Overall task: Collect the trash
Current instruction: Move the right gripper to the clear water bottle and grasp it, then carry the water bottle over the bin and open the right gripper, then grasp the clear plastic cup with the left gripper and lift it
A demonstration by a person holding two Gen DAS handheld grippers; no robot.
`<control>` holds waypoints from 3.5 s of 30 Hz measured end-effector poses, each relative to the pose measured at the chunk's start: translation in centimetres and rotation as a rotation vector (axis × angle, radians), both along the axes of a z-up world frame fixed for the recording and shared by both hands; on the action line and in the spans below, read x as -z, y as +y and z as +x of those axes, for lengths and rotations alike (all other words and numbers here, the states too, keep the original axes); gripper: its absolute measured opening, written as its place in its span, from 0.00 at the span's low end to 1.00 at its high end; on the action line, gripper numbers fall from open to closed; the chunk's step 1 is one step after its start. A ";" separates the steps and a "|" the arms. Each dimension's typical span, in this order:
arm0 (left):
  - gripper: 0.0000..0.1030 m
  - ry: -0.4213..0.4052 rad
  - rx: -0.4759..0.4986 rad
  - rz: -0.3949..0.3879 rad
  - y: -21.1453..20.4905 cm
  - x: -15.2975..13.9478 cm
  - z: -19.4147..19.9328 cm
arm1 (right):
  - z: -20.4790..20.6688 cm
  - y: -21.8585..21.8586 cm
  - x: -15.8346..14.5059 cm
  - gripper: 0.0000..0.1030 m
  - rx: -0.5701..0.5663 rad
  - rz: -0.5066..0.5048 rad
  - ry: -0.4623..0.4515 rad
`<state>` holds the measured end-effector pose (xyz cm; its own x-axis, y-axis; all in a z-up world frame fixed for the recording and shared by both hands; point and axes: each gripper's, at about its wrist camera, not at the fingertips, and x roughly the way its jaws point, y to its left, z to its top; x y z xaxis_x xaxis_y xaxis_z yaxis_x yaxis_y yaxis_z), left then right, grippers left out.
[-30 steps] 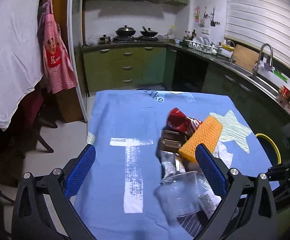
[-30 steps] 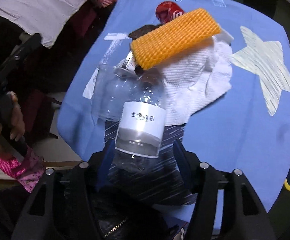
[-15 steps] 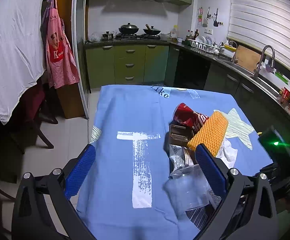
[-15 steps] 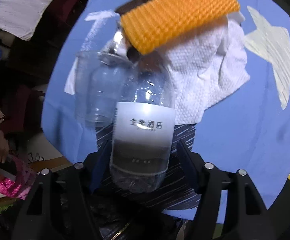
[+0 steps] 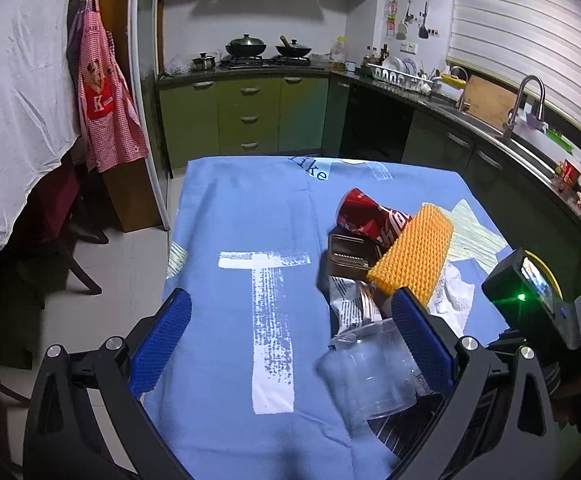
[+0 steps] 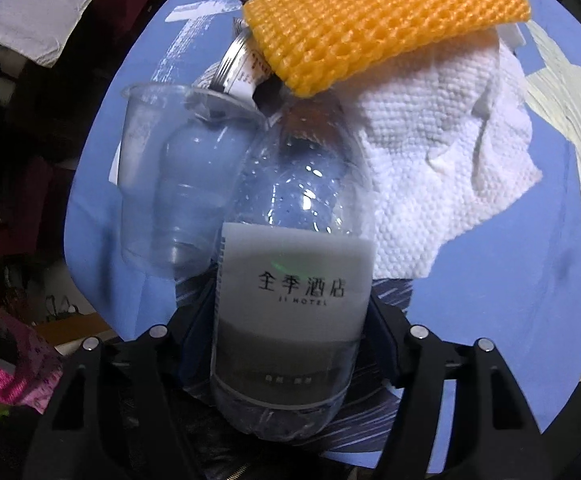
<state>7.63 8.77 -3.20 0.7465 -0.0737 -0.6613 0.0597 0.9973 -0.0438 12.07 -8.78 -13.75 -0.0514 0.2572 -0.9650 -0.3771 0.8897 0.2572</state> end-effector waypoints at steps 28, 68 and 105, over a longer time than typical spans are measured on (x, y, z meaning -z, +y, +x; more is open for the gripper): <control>0.96 0.025 0.056 0.043 -3.0 0.7 0.7 | -4.9 -9.8 -5.9 0.61 0.052 0.157 -0.075; 0.96 0.074 0.149 0.160 -8.7 1.2 1.7 | 0.3 -46.3 2.5 0.63 0.953 -0.034 -0.193; 0.96 0.330 0.088 0.192 -8.9 9.5 5.8 | -1.6 -37.8 -0.9 0.64 0.726 0.122 -0.347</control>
